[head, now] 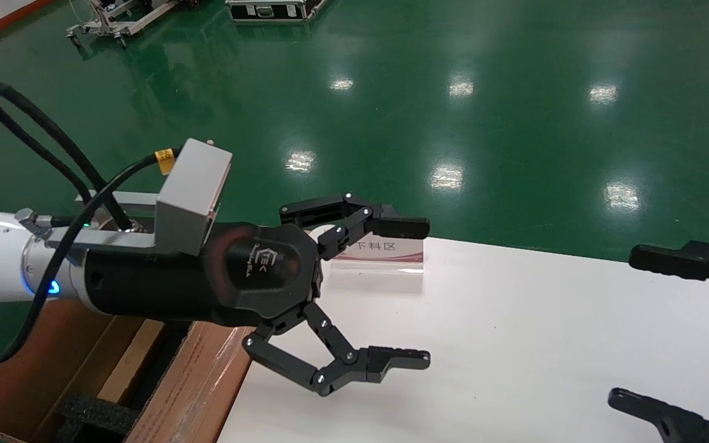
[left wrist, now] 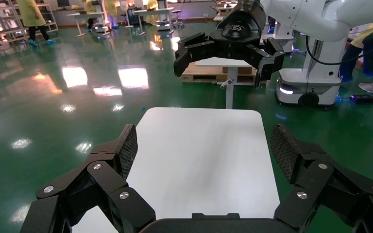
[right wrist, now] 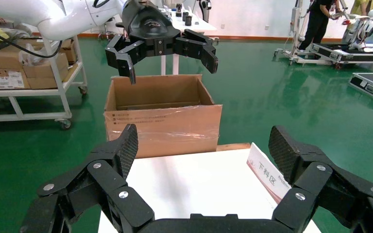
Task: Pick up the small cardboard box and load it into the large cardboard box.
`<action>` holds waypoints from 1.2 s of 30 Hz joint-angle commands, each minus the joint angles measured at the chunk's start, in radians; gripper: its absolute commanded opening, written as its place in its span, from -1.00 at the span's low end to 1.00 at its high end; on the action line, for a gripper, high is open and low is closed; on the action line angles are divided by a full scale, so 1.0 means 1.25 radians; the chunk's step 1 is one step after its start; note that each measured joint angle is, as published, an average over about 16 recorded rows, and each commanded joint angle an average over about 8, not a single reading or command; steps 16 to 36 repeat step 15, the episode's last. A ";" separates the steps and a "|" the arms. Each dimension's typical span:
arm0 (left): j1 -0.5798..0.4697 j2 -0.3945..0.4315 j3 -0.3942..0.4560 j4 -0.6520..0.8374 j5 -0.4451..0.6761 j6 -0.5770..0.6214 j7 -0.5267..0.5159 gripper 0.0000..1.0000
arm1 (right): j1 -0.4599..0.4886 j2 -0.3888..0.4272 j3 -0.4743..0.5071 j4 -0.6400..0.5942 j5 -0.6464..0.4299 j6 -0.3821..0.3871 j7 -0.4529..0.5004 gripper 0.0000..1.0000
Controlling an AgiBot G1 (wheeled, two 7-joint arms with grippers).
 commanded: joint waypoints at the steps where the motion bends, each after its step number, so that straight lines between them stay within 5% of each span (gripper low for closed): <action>1: -0.001 0.000 0.001 0.000 0.000 0.000 0.000 1.00 | 0.000 0.000 0.000 0.000 0.000 0.000 0.000 1.00; 36: -0.001 0.000 0.002 0.001 0.000 0.000 0.000 1.00 | 0.000 0.000 0.000 0.000 0.000 0.000 0.000 1.00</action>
